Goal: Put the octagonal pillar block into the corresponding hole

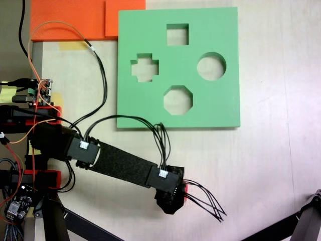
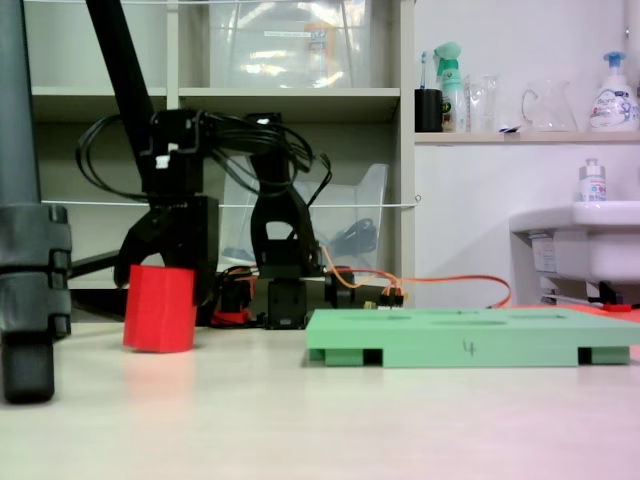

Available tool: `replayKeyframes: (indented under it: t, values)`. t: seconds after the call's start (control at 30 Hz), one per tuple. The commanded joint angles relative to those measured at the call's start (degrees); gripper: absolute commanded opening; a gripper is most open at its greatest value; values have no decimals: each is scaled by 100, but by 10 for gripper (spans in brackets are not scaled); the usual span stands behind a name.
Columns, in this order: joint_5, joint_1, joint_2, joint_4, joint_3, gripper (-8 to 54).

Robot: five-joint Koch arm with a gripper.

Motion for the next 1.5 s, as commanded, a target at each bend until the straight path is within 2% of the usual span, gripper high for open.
replayKeyframes:
  t: [0.0,0.33,0.43,0.87,1.13,1.47]
  values:
    - [343,-141,527,519,9,302]
    - [1433,-1512,1767,589,-35,284]
    - [1767,-2039,1872,589,-158,280]
    - [3463,-4210,1380,-176,-606,281]
    - [3586,-4526,932,-624,-659,282]
    - [3595,-4790,817,-729,-729,281]
